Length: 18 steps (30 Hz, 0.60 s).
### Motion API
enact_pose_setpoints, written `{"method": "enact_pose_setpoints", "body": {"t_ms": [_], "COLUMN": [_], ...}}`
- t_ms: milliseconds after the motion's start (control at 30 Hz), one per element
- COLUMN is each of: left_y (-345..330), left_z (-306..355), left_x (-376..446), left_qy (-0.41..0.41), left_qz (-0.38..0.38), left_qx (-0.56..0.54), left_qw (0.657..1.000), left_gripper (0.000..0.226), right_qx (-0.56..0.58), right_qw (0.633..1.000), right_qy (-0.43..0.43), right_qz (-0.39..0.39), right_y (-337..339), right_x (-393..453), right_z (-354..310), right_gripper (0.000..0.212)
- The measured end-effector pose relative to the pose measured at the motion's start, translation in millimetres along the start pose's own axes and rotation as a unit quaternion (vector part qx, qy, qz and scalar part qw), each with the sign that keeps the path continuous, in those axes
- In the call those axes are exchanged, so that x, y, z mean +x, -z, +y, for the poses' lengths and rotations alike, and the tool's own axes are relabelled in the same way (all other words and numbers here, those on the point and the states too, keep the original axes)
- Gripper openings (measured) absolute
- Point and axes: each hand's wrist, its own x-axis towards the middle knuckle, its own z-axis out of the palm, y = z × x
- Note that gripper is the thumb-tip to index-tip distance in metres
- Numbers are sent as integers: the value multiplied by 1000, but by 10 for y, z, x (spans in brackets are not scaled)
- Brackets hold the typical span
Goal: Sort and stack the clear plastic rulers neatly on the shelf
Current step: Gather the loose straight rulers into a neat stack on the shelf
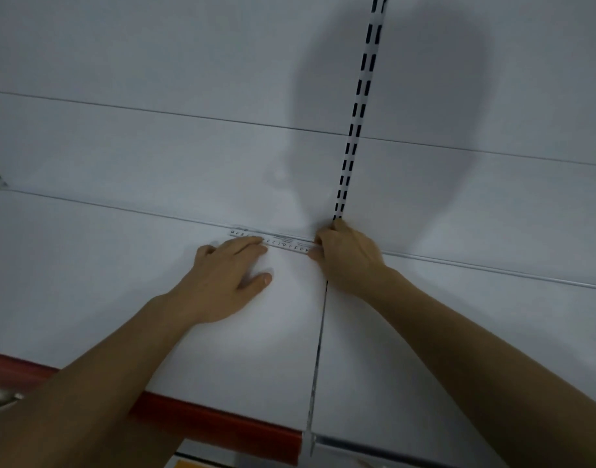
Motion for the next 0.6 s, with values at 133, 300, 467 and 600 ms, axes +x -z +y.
{"method": "enact_pose_setpoints", "body": {"t_ms": [133,300,467,600], "left_y": [-61,-77,-54,82], "left_z": [-1,-17,-32,79], "left_x": [-15,-45,-57,-72], "left_qy": [-2,-24,-85,-111], "left_qz": [36,77,121,218], "left_qx": [-22,-37,-62,-92], "left_qw": [999,996,987,965], "left_gripper": [67,50,33,23], "right_qx": [-14,-15,21,95], "right_qw": [1000,999,998,988], "right_qy": [-9,-11,-14,-6], "right_qz": [-21,-45,49,123], "right_y": [21,60,147,265], "right_x": [48,74,-8,-285], "right_z": [-20,-12,13,271], "right_gripper": [32,33,25,15]}}
